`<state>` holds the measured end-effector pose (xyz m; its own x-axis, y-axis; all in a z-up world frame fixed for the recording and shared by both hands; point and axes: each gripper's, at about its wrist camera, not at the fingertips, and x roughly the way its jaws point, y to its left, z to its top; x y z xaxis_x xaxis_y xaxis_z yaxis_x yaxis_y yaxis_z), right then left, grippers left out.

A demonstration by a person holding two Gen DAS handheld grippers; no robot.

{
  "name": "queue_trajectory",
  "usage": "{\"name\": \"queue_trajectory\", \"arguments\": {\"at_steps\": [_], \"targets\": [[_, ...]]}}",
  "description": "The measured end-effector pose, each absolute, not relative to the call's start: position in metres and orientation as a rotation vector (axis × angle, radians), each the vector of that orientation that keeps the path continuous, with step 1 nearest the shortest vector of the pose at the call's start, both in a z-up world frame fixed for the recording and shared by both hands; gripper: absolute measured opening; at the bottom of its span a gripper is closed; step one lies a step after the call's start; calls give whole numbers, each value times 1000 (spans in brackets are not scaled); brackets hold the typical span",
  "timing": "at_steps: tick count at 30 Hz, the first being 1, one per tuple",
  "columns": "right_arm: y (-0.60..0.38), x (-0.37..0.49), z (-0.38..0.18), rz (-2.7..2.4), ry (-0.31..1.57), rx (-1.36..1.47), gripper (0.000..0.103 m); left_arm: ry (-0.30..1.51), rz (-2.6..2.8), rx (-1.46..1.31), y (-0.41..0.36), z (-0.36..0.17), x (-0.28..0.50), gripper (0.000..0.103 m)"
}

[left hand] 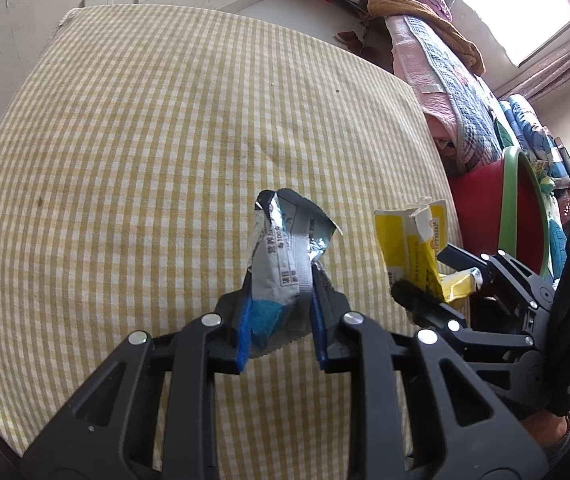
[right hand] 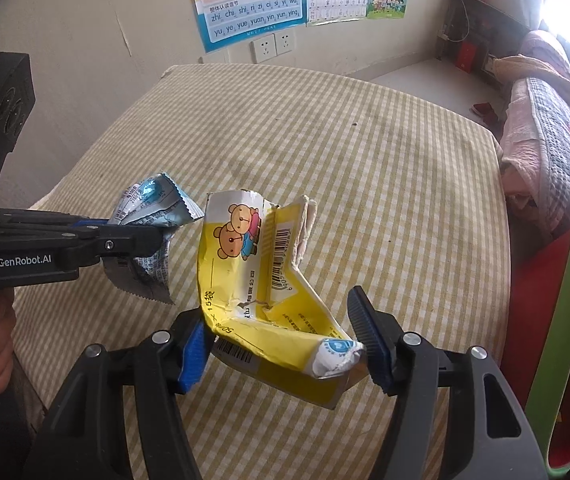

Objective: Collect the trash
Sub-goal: 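Lift the silver-blue wrapper with the left tool while the right tool grasps the yellow carton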

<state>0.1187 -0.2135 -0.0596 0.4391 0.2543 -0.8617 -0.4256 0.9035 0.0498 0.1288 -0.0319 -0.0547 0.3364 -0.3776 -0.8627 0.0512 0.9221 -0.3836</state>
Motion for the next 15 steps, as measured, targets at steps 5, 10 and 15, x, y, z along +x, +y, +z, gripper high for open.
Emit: {"name": "queue_trajectory", "arguments": {"at_steps": [5,10,15], "targets": [[-209,108,-45,425,1006,-181,64,1163,-271,-322,-16,-40,112,23],[-206,97,-33,432,986,-181,65,1129,-252,-332,1,-25,93,23],[-202,85,-25,433,970,-185,66,1096,-236,-341,12,-11,80,23]]}}
